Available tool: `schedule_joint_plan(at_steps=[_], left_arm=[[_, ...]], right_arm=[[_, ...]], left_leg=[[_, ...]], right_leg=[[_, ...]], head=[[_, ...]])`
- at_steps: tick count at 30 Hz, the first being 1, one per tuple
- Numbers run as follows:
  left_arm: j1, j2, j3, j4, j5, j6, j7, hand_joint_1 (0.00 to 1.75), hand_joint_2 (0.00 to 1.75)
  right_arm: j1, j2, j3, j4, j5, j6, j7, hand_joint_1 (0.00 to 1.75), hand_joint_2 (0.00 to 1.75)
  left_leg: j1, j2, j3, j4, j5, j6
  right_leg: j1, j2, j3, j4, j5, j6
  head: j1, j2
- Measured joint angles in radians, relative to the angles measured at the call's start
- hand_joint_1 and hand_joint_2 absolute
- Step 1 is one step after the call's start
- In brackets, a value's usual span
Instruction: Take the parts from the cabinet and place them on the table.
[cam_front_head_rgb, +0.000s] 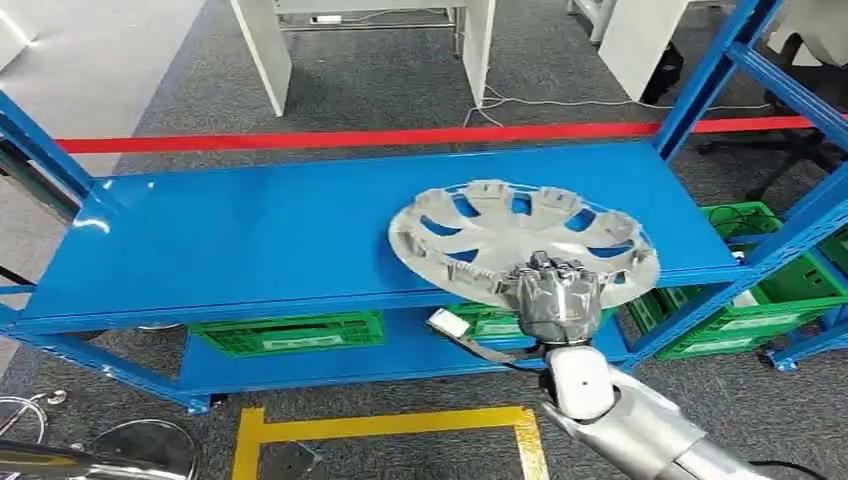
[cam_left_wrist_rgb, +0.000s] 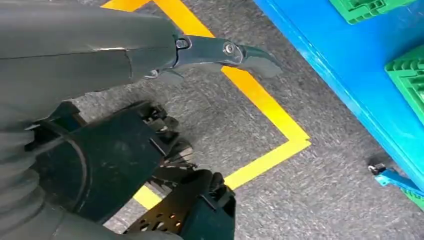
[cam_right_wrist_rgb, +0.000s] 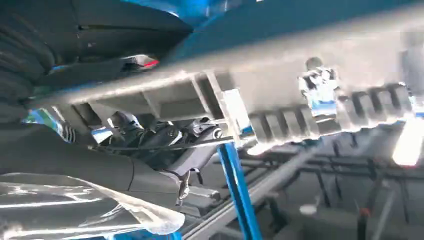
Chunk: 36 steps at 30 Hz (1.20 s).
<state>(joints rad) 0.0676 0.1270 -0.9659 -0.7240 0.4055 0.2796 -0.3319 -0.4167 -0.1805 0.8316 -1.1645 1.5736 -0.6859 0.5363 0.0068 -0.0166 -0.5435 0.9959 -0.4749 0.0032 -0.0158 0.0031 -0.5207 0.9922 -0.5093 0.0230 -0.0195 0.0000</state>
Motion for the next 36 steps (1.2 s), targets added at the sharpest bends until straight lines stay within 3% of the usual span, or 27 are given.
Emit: schedule_joint_plan(at_steps=[7,18,22,25,31,36], left_arm=[[-0.004,0.001,0.000,-0.002,0.003,-0.015,-0.004,0.00,1.75],[-0.015,0.001,-0.002,-0.001,0.003,-0.040,-0.005,0.00,1.75],[-0.018,0.001,-0.003,0.001,0.003,-0.042,-0.005,0.00,1.75],[-0.020,0.000,-0.003,0.004,0.010,-0.046,-0.013,0.00,1.75],[-0.022,-0.001,-0.002,0.008,0.034,-0.066,-0.029,0.00,1.75],[-0.022,-0.001,-0.001,0.009,0.042,-0.072,-0.032,0.00,1.75]], right_arm=[[0.003,-0.055,0.022,-0.169,-0.002,0.000,-0.038,1.75,1.75],[-0.002,-0.087,0.052,-0.267,-0.002,0.000,-0.064,1.75,1.75],[0.001,-0.089,0.054,-0.294,-0.003,0.000,-0.103,1.75,1.75],[0.019,-0.089,0.041,-0.328,-0.003,0.000,-0.177,1.75,1.75],[0.113,-0.053,-0.085,-0.419,-0.002,0.000,-0.425,1.75,1.75],[0.150,-0.021,-0.160,-0.460,-0.003,0.000,-0.474,1.75,1.75]], left_leg=[[0.000,0.000,-0.001,0.000,0.001,0.001],[0.000,0.000,-0.002,0.001,0.001,0.001],[0.000,0.000,-0.002,0.001,0.001,0.001],[0.000,0.000,-0.003,0.001,0.001,0.001],[0.000,0.000,-0.004,0.001,0.001,0.001],[0.000,0.000,-0.004,0.001,0.001,0.001]], right_leg=[[0.000,-0.001,0.000,0.000,0.000,0.000],[0.000,-0.001,-0.001,0.000,0.001,0.001],[0.000,0.000,-0.002,0.000,0.001,0.001],[0.000,-0.001,-0.002,0.000,0.001,0.001],[0.000,-0.001,-0.002,0.000,0.001,0.001],[0.000,-0.001,-0.002,0.000,0.001,0.001]], head=[[0.000,0.000],[0.000,0.000],[0.001,0.000],[0.001,0.000],[0.000,0.000],[0.000,0.000]])
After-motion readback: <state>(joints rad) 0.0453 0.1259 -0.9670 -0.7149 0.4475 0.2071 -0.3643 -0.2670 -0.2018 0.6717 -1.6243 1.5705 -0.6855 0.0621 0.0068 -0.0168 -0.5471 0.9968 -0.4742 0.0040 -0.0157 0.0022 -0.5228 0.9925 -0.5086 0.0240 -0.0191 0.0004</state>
